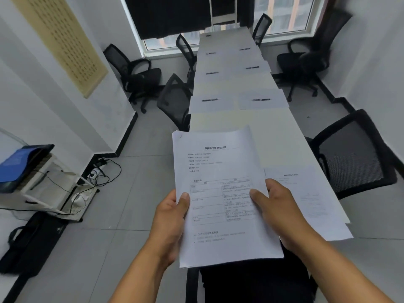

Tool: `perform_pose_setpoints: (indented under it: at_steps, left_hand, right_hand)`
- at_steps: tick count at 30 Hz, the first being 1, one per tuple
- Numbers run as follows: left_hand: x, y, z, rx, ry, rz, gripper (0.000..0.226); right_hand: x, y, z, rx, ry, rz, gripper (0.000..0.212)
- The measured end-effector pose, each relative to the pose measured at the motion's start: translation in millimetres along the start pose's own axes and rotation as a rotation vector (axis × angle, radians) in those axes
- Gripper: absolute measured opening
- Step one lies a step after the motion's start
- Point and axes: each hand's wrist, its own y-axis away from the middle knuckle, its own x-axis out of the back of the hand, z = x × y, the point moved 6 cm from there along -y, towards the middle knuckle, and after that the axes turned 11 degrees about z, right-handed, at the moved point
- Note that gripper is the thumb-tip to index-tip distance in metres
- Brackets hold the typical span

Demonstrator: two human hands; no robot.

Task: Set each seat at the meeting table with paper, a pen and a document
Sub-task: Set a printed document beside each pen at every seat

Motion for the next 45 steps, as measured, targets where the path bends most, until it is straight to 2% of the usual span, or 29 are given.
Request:
perform_pose_setpoints:
  at_steps: [2,4,14,23,32,38,45]
  left_hand:
    - [32,8,10,-0.034,0.015,0.000,0.028]
    - [61,15,19,-0.065,0.014,-0.002,0.028]
    - [257,46,87,-0.262,0.085,-0.004,0.027]
    - [390,70,135,-0.367,0.155,0.088,0.025]
    - [429,33,149,-0.373,0.150,0.151,0.026]
    - [422,-40,168,-0.376,0.108,0.134,0.024]
    - [382,-144,214,-0.340,0.109,0.060,0.026]
  right_hand:
    - [-20,27,-18,0.034,0.000,0.011,0.017]
    - [-38,50,-32,0.059,0.001,0.024,0.013]
    - [-172,179,-119,0.245,-0.029,0.109,0.012]
    - [-272,244,-184,0.393,-0.048,0.041,0.022]
    - [-328,233,-207,0.435,-0.098,-0.040,0.018]
    - [-351,182,-218,0.437,-0.130,0.006,0.021]
    - [-373,82,-241,0.384,-0.175,0.059,0.021]
